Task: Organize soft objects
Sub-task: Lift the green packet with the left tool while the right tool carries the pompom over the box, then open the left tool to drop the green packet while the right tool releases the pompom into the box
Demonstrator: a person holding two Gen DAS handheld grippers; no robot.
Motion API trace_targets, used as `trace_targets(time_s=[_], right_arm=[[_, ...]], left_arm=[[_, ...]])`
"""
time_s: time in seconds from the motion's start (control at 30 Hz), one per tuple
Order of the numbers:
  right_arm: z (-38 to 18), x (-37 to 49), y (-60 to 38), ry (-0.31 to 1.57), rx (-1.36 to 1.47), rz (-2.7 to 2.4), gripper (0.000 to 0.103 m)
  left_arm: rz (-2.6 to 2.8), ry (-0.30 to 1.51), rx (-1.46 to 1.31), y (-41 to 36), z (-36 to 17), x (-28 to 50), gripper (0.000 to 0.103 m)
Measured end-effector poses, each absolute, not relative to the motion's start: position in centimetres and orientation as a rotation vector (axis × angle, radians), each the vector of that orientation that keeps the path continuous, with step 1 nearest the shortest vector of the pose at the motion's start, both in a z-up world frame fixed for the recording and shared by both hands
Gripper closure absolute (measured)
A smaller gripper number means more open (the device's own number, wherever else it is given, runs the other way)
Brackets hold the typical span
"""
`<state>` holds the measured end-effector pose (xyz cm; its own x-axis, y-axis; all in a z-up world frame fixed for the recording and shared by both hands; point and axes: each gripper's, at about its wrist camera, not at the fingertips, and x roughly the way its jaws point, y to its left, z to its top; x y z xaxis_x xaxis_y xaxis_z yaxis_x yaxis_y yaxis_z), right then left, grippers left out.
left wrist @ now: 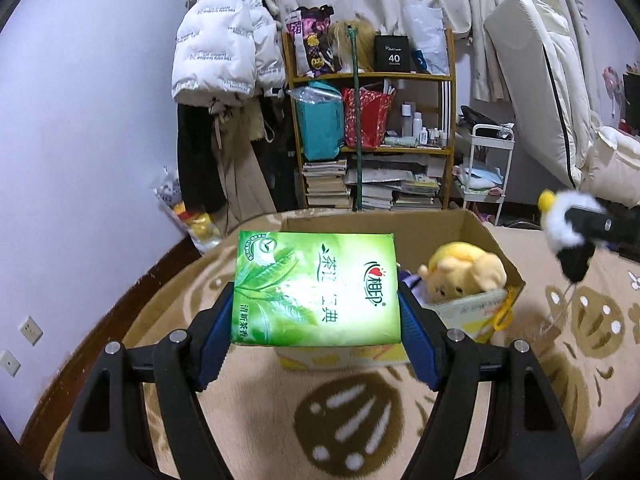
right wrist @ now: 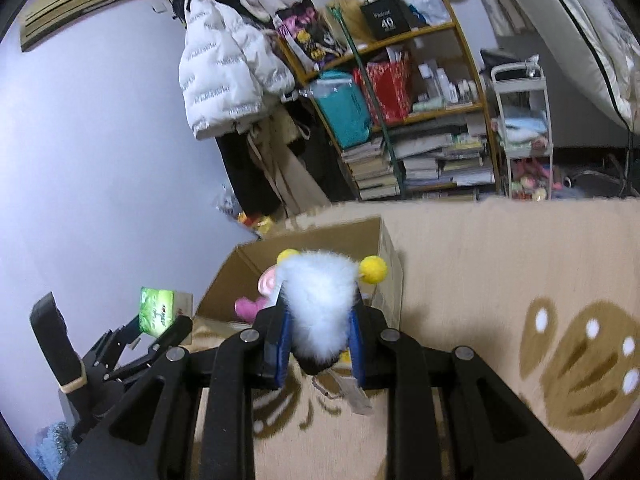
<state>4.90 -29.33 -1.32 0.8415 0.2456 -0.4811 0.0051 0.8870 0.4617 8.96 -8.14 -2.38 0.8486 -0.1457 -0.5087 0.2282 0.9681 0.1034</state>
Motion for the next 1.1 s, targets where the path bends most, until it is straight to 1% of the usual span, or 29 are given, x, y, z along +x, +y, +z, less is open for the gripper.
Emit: trace_targets(time_s=[0.2, 0.43, 0.63, 0.77, 0.97, 1.1], right_arm=[[0.7, 6.6, -29.9, 0.518, 0.438, 0.128, 0.078], [1.6, 9.9, -30.0, 0.493, 0.430, 0.147, 0.078], [2.7, 11.9, -29.2, 0.444, 0.412, 0.170, 0.078], [1.4, 12.9, -28.1, 0.457, 0.358, 0.150, 0.078], [-2.6, 14.5, -27.5, 0.556, 0.354, 0.135, 0.078], [-3.9, 14.7, -27.4, 0.591, 0.322, 0.106, 0.077]], left_arm=[[-0.204, 0.503, 0.199, -8.5, -1.9, 10.7, 0.029], [-0.208, 0.490, 0.268, -9.5, -2.2, 13.3, 0.029], [-0.188, 0.503, 0.225, -9.0, -2.9, 15.4, 0.029], [-0.183, 0.538, 0.192, -8.5, -4.0, 16.8, 0.029], [-0.200, 0.578, 0.171, -8.2, -5.4, 17.8, 0.029], [-0.212, 0.588, 0.175, -8.3, -5.7, 18.1, 0.029]])
